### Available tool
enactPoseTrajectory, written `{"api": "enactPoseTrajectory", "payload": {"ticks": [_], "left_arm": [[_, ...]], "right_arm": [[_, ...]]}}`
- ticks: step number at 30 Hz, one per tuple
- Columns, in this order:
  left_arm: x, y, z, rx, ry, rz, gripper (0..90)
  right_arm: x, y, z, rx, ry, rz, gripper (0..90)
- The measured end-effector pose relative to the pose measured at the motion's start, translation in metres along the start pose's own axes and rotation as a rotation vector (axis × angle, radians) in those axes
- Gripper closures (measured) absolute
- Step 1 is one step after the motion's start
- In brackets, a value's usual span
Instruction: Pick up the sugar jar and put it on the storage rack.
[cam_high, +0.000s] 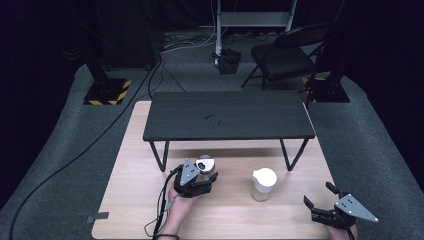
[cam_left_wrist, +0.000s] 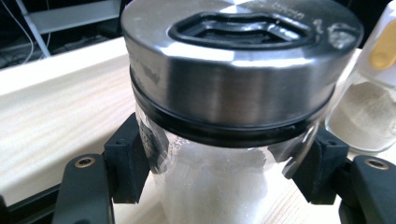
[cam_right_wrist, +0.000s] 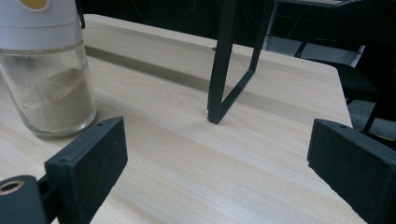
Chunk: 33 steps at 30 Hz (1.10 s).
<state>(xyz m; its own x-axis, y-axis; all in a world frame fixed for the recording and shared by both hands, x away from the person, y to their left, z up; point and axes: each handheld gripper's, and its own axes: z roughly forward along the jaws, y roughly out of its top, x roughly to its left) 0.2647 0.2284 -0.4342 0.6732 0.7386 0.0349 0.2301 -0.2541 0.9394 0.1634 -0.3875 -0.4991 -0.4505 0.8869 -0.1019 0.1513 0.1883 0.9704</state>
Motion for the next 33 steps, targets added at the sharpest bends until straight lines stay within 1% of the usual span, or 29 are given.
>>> {"api": "enactPoseTrajectory", "payload": {"ticks": [2,3,4,5,6,8,10,11,14,16,17,26,28,31,33], "left_arm": [[0.0,0.007,-0.006,-0.012,-0.007,0.008,31.3],[0.0,0.007,-0.006,-0.012,-0.007,0.008,31.3],[0.0,0.013,-0.01,-0.022,-0.013,0.009,31.3],[0.0,0.013,-0.01,-0.022,-0.013,0.009,31.3],[0.0,0.018,-0.014,-0.033,-0.019,0.019,31.3],[0.0,0.02,-0.015,-0.036,-0.021,0.022,31.3],[0.0,0.03,-0.021,-0.04,-0.025,0.038,31.3],[0.0,0.03,-0.021,-0.04,-0.025,0.038,31.3],[-0.002,0.04,-0.026,-0.038,-0.019,0.049,31.3],[-0.002,0.046,-0.028,-0.032,-0.016,0.052,31.3],[-0.002,0.046,-0.028,-0.032,-0.016,0.052,31.3],[0.002,0.069,-0.043,-0.062,-0.021,0.048,31.3],[0.002,0.08,-0.047,-0.063,-0.017,0.059,31.3],[0.003,0.091,-0.051,-0.07,-0.017,0.062,31.3],[0.004,0.093,-0.052,-0.072,-0.019,0.062,31.3]], "right_arm": [[0.0,0.0,0.0,0.001,0.0,-0.001,4.0],[0.0,0.0,0.0,0.001,0.0,-0.001,4.0],[0.0,0.0,0.0,0.001,0.0,0.0,4.0],[0.0,0.0,0.0,0.001,0.0,0.0,4.0],[0.0,0.0,0.0,0.001,0.001,-0.001,4.0],[0.0,0.0,0.0,0.001,0.001,-0.001,4.0],[0.0,0.0,0.0,0.0,0.001,0.0,4.0],[0.0,0.0,0.0,0.0,0.001,0.0,4.0],[0.0,0.0,0.0,0.0,0.001,0.0,4.0],[0.0,0.0,0.0,0.0,0.001,0.0,4.0],[0.0,0.0,0.0,0.0,0.001,0.0,4.0],[0.0,0.0,0.0,0.0,0.002,0.003,4.1],[0.0,0.0,0.0,0.0,0.002,0.003,4.1],[0.0,0.0,0.0,0.0,0.002,0.002,4.1],[-0.001,0.0,0.0,0.0,0.002,0.003,4.1]]}}
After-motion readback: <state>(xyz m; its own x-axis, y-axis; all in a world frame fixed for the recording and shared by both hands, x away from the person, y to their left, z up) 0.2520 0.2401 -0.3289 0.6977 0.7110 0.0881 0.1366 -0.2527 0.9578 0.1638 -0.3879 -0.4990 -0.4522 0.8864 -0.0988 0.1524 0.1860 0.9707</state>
